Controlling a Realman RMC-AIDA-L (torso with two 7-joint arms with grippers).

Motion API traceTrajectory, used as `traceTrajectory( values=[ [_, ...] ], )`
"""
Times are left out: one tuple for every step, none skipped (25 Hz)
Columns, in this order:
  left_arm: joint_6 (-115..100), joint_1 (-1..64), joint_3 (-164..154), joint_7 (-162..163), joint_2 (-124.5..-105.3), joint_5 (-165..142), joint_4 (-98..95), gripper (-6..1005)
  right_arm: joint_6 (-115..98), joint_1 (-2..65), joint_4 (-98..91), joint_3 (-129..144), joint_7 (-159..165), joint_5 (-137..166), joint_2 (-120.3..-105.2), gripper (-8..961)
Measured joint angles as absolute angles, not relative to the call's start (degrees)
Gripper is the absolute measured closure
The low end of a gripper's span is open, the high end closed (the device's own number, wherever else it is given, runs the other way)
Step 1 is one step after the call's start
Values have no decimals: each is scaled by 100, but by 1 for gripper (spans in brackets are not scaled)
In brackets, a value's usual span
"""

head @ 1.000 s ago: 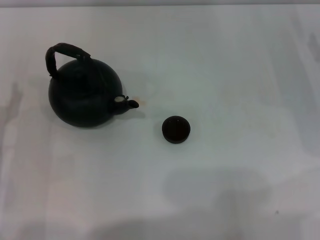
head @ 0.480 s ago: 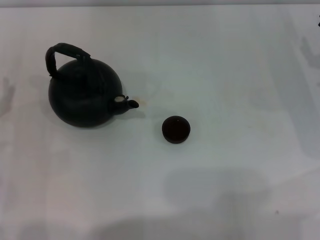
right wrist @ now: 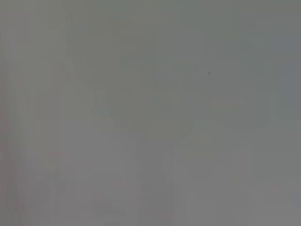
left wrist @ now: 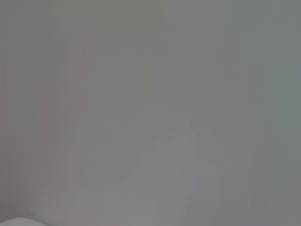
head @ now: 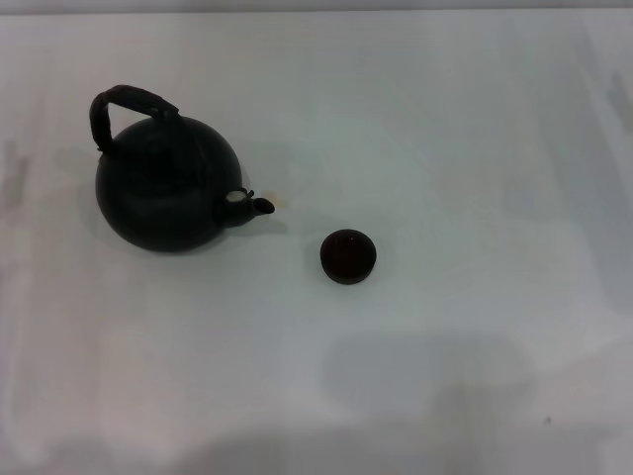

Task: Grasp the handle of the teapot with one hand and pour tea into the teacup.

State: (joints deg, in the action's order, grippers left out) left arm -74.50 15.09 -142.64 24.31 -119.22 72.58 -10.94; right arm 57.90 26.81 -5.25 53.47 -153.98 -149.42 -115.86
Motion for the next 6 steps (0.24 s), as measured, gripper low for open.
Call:
traceTrajectory(
  values=[
    [-7422, 1547, -14277, 2426, -11923, 7251, -1089, 164, 5790, 2681, -524, 5344, -15399, -14944, -11588, 118],
    [-7389, 1578, -14283, 2424, -11923, 7246, -1088, 164, 5790, 2682, -524, 5343, -15399, -14946, -11588, 118],
    [-7370, 1600, -14287, 2423, -11922, 7238, -1088, 164, 5788, 2683, -521, 5337, -15399, -14948, -11589, 118],
    [-7335, 1625, -14287, 2422, -11922, 7231, -1088, 164, 5786, 2685, -519, 5325, -15400, -14950, -11589, 118],
    [-7335, 1625, -14287, 2422, -11922, 7231, -1088, 164, 5787, 2685, -518, 5310, -15399, -14951, -11590, 118],
    [-7260, 1656, -14289, 2421, -11921, 7223, -1088, 164, 5792, 2684, -516, 5290, -15393, -14953, -11591, 118]
  ],
)
